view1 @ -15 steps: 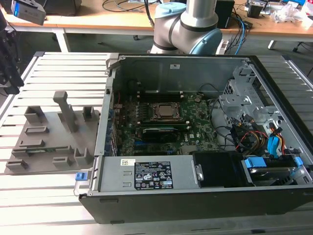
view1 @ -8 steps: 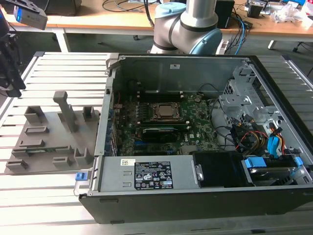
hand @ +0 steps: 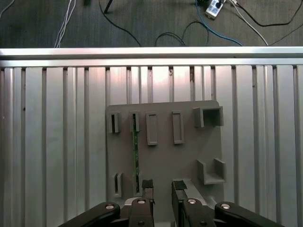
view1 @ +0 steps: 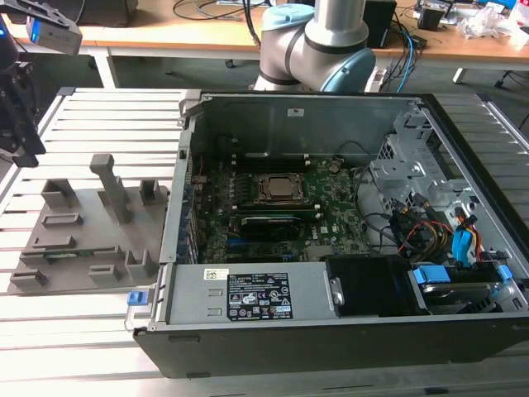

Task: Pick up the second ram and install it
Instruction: 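Pick up the second ram and move it above second insertion slot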

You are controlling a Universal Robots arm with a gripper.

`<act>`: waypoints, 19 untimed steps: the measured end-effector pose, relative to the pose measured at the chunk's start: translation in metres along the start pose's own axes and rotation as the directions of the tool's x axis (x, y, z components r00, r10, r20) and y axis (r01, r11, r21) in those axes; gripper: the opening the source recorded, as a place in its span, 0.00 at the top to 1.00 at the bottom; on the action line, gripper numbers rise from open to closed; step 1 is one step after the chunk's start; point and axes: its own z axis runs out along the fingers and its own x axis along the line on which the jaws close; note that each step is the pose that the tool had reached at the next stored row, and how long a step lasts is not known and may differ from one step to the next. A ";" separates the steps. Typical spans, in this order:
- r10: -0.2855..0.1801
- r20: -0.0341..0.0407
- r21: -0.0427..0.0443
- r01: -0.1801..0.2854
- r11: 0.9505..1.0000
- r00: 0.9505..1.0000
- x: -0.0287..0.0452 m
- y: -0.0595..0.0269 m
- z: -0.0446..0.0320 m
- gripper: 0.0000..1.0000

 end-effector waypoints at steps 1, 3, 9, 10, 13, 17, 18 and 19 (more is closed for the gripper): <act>0.000 0.000 0.000 0.000 1.000 1.000 0.0000 0.0000 0.0004 0.70; 0.000 0.000 0.000 0.000 1.000 1.000 0.0000 -0.0001 0.0011 0.70; 0.000 0.000 0.000 0.000 1.000 1.000 0.0000 -0.0002 0.0043 0.70; 0.000 0.000 0.000 0.000 1.000 1.000 0.0000 -0.0002 0.0049 0.70; 0.000 0.000 0.000 0.000 1.000 1.000 -0.0001 -0.0003 0.0088 0.70; 0.000 0.000 0.000 0.000 1.000 1.000 0.0000 -0.0005 0.0110 0.70; 0.000 0.000 0.000 0.000 1.000 1.000 -0.0001 -0.0006 0.0158 0.70; 0.000 0.000 0.000 0.000 1.000 1.000 -0.0001 -0.0007 0.0185 0.70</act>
